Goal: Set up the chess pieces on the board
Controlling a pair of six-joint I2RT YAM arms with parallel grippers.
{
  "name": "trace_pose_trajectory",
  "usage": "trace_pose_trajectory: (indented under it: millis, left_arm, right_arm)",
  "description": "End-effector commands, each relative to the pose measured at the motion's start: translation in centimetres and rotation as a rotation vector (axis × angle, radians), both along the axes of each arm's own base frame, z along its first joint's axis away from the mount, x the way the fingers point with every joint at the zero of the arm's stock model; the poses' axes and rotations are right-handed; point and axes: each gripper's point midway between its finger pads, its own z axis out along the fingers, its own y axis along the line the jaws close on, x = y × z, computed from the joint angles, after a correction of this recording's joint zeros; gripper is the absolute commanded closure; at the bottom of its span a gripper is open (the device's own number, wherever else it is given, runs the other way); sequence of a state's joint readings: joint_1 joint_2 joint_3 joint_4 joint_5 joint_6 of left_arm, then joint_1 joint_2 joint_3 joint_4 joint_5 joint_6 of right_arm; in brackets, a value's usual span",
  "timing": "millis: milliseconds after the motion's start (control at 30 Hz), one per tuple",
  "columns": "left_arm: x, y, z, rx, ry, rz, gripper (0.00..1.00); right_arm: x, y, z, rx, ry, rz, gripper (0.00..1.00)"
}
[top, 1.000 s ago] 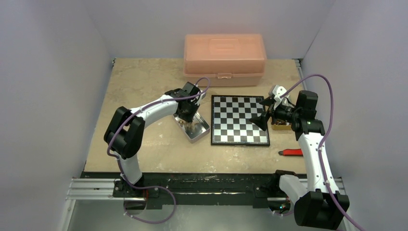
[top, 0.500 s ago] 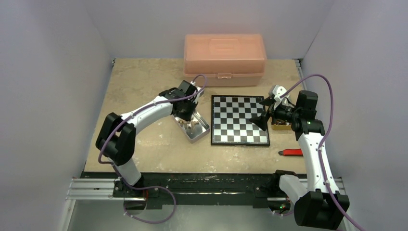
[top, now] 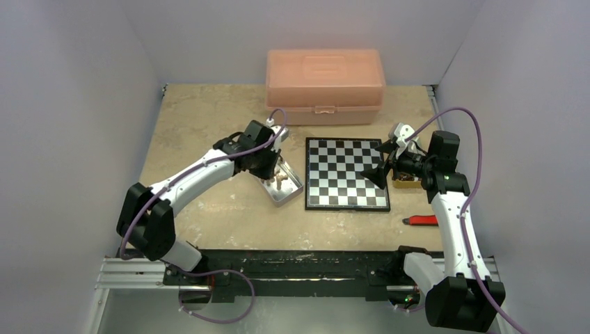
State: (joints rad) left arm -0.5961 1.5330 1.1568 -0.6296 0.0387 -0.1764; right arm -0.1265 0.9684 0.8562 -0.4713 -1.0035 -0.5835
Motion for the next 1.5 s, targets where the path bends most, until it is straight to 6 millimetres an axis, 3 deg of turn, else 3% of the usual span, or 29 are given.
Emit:
trace_pose_trajectory:
  millis: [0,500,733,1033,1467]
  left_arm:
    - [-0.7,-1.6,3.1,-0.134,-0.042,-0.016,1.00]
    - [-3.7,-6.8,6.0,-0.322,-0.021,-0.047,1.00]
    - [-4.5,-9.5,5.1,-0.290,0.073,0.055,1.00]
    - [-4.6,-11.7,4.3,-0.093,0.020,0.251,1.00]
    - [-4.5,-17.5,4.2,-0.065,0.000,0.248,1.00]
  right_arm:
    - [0.5,-0.2,1.6,-0.010,-0.047,-0.008,0.01]
    - [0.5,-0.2,1.7,-0.015,-0.052,-0.010,0.01]
    - [0.5,-0.3,1.9,-0.018,-0.058,-0.014,0.01]
    - [0.6,-0.6,2.1,-0.030,-0.064,-0.033,0.01]
    - [1.6,-1.7,2.0,-0.060,-0.064,-0.111,0.01]
